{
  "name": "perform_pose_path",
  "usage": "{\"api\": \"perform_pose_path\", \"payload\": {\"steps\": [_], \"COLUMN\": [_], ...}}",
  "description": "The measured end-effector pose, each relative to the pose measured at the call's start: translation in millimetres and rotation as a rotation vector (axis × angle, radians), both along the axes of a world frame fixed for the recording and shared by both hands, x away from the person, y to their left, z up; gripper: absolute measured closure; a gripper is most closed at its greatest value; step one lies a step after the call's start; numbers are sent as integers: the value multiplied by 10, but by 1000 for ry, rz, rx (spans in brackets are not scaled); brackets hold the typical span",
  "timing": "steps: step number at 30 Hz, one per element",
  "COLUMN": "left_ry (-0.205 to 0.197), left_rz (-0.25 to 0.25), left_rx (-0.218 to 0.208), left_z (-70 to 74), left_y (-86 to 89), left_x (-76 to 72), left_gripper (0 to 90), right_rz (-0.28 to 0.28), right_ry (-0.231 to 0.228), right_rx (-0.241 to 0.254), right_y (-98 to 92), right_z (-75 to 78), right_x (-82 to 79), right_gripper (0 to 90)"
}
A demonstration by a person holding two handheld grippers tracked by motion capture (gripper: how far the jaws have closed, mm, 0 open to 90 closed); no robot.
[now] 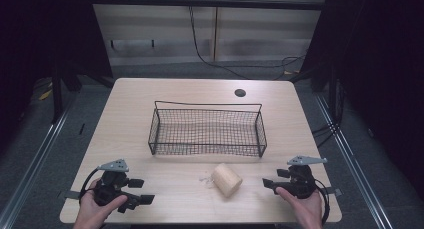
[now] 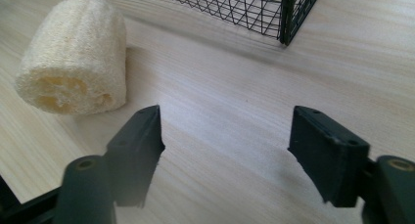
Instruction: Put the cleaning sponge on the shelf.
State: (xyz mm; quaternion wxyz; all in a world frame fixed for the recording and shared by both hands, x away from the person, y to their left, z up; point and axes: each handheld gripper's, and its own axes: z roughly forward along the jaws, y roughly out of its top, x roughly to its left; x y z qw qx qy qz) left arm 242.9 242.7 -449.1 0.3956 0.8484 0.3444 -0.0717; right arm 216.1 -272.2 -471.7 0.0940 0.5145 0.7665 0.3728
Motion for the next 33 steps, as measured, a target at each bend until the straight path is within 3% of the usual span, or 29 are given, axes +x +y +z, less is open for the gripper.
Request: {"api": "perform_pose_path", "payload": {"steps": [4,9,12,15,19,21,22,24,26,29,31,33], "left_ry": [0,3,3,2,5,6,6,6,10,5,3,3], "left_rz": [-1,4,4,0,-2,7,8,7,4,3,3,4], "left_rx": [1,-2,-3,-4,-5,-10,-7,-9,-7,-7,-7,-6], "left_z": [-3,0,-1,3,6,4,6,2,-6,-2,2,2], "left_y": [-4,-1,1,3,11,4,4,2,6,11,16,18], "left_x": [1,-4,-3,-3,1,0,4,4,10,8,9,9], "left_gripper": [224,224,224,224,224,224,224,224,224,224,224,224], "right_rz": [-1,0,27,46,101,108,85,81,81,100,142,147], "right_ry": [-43,-51,-95,-97,-54,-33,-28,-19,28,50,92,95], "right_rx": [-3,6,-17,-18,-27,-23,17,19,11,14,0,-2], "right_y": [6,36,106,126,207,214,214,217,256,283,357,377], "right_z": [53,94,158,187,279,295,322,333,380,412,473,485], "right_x": [-19,-38,-59,-63,-56,-51,-66,-68,-49,-23,31,42], "right_gripper": [318,321,385,419,416,415,451,452,396,387,364,345]}}
